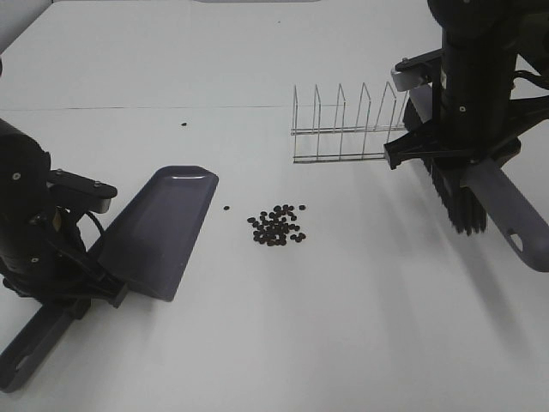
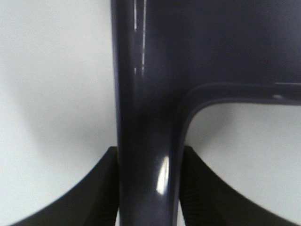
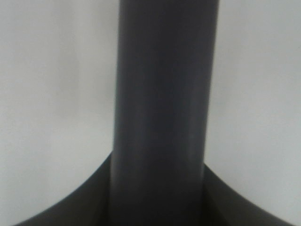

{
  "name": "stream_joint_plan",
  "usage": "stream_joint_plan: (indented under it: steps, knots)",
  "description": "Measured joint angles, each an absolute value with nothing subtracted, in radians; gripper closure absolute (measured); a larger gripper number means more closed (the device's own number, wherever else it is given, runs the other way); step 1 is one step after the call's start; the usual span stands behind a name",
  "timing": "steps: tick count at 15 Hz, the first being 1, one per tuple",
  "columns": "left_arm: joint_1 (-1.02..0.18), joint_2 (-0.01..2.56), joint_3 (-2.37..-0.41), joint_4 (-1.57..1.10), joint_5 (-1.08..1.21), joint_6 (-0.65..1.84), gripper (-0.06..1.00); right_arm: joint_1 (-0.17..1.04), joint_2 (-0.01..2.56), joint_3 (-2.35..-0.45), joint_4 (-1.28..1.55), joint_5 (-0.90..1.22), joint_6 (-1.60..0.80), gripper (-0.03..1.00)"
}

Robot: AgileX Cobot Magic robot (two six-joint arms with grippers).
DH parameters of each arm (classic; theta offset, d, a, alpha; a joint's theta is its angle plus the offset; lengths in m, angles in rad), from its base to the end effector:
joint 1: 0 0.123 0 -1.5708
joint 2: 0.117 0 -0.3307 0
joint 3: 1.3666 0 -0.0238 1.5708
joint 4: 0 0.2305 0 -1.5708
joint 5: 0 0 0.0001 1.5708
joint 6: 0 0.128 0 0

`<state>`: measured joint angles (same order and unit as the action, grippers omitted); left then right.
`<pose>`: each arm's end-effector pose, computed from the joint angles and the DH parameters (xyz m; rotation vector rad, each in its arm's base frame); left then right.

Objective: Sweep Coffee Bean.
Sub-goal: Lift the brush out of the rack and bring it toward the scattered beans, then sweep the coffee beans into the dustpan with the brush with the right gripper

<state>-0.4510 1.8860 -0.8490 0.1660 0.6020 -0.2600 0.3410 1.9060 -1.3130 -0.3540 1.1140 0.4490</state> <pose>0.2709 -0.1178 0.1223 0.5027 3.0469 0.1278 0.3476 0.0811 0.2080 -0.0868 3.0284 -0.4705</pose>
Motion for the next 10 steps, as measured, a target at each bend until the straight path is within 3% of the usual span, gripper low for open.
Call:
stream_joint_plan:
  steps: [5,10]
  knots:
    - [-0.463,1.892,-0.849,0.177,0.601,-0.260,0.63,0.396,2.045,-1.382,-0.357,1.213,0.447,0.67]
    - [-0.463,1.892,-0.851,0.178,0.602,-0.260,0.63,0.526,2.183,-1.516,-0.277,1.218,0.458,0.67]
